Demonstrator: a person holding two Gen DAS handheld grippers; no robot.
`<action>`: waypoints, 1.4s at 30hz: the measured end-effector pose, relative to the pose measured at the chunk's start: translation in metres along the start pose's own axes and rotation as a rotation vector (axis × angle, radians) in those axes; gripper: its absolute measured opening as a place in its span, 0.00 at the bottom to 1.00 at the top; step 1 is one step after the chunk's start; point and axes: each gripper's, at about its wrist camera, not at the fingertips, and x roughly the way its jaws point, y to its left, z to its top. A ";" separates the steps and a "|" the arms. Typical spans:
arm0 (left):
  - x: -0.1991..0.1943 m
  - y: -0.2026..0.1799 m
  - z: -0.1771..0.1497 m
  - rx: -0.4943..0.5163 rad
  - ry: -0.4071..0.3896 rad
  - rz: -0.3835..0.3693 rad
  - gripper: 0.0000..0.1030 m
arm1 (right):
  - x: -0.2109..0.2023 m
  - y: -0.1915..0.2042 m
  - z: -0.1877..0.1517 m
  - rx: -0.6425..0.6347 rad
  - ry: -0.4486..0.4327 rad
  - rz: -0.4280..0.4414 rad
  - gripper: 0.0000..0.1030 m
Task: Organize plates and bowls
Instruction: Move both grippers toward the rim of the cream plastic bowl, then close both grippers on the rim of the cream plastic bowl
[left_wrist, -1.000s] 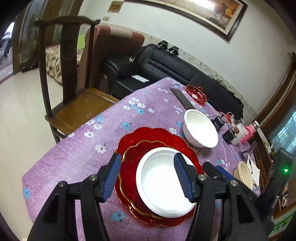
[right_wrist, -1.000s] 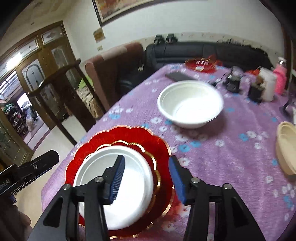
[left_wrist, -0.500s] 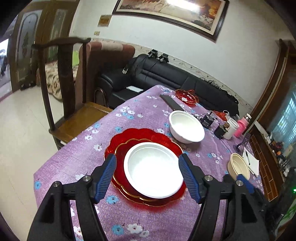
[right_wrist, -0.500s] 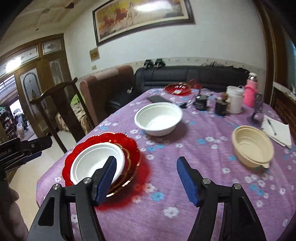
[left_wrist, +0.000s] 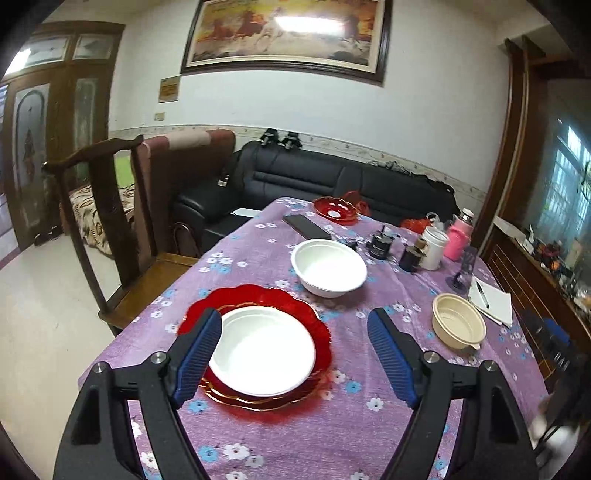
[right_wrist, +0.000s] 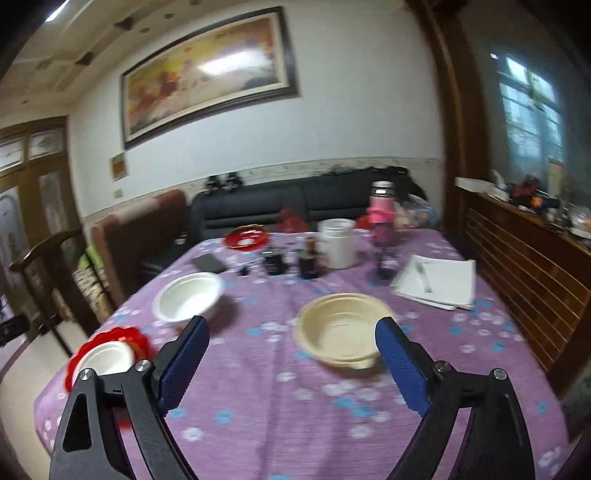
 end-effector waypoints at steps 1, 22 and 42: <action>0.001 -0.003 0.000 0.005 0.005 -0.003 0.78 | -0.001 -0.008 0.002 0.006 -0.002 -0.009 0.91; 0.055 -0.035 -0.026 0.064 0.170 -0.009 0.78 | 0.163 -0.120 -0.035 0.427 0.332 -0.025 0.79; 0.125 -0.121 -0.040 0.152 0.306 -0.092 0.78 | 0.198 -0.094 -0.061 0.416 0.502 0.354 0.29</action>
